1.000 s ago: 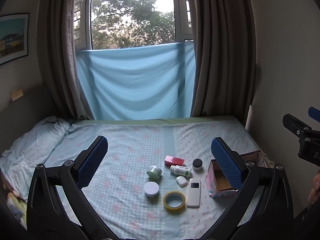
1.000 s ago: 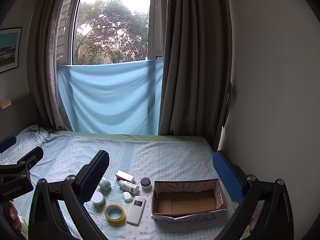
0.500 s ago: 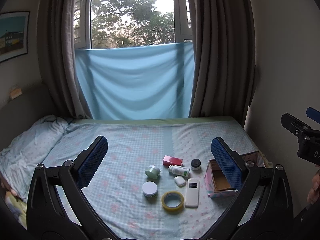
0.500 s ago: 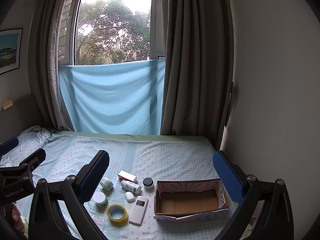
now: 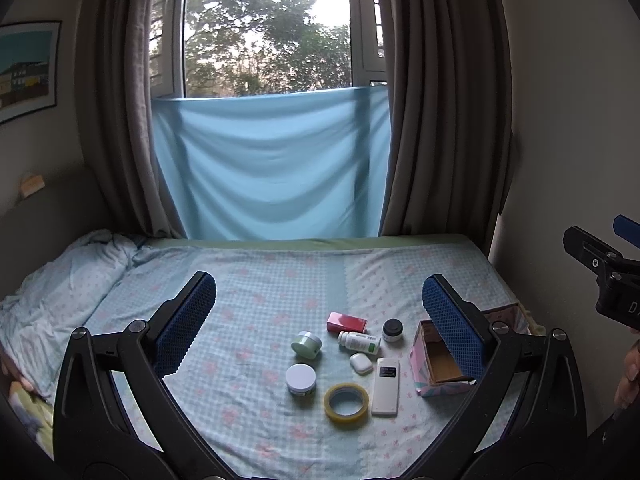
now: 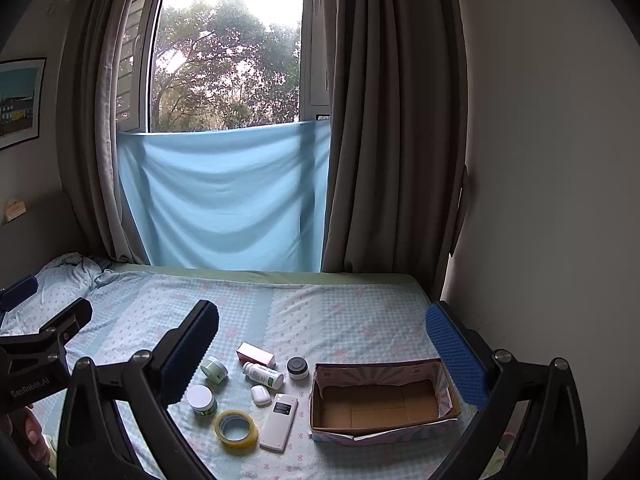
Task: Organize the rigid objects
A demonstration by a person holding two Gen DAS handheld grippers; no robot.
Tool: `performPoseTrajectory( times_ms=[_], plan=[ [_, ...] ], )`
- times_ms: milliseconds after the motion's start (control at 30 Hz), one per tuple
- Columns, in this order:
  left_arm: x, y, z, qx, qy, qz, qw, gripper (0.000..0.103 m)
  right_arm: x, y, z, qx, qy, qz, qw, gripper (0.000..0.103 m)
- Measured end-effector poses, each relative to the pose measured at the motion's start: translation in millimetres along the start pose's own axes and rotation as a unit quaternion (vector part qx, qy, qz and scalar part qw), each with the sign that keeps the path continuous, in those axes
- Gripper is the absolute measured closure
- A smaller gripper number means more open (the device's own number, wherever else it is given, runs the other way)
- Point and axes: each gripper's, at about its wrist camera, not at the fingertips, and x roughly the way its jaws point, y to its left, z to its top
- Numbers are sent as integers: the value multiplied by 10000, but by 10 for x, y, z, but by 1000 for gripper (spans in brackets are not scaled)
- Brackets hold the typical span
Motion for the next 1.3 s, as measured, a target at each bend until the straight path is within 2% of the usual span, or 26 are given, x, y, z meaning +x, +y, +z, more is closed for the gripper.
performPoseTrajectory(
  times_ms=[467, 700, 867, 1033, 1167, 1300],
  plan=[
    [10, -1, -30, -24, 4, 31, 10000, 0, -8, 2, 11, 24, 36, -31, 10000, 0],
    [61, 24, -47, -102, 134, 116, 9998, 0, 8, 18, 13, 25, 58, 37, 10000, 0],
    [245, 55, -137, -261, 568, 210, 9978, 0, 156, 58, -38, -66, 342, 136, 9993, 0],
    [560, 131, -343, -475, 1138, 386, 9916, 0, 502, 91, -227, -106, 911, 443, 9948, 0],
    [908, 218, -563, -453, 1560, 497, 9855, 0, 910, 175, -488, -44, 1390, 686, 9879, 0],
    [1365, 355, -755, -309, 1980, 354, 9791, 0, 1281, 325, -715, 179, 1828, 689, 9806, 0]
  ],
)
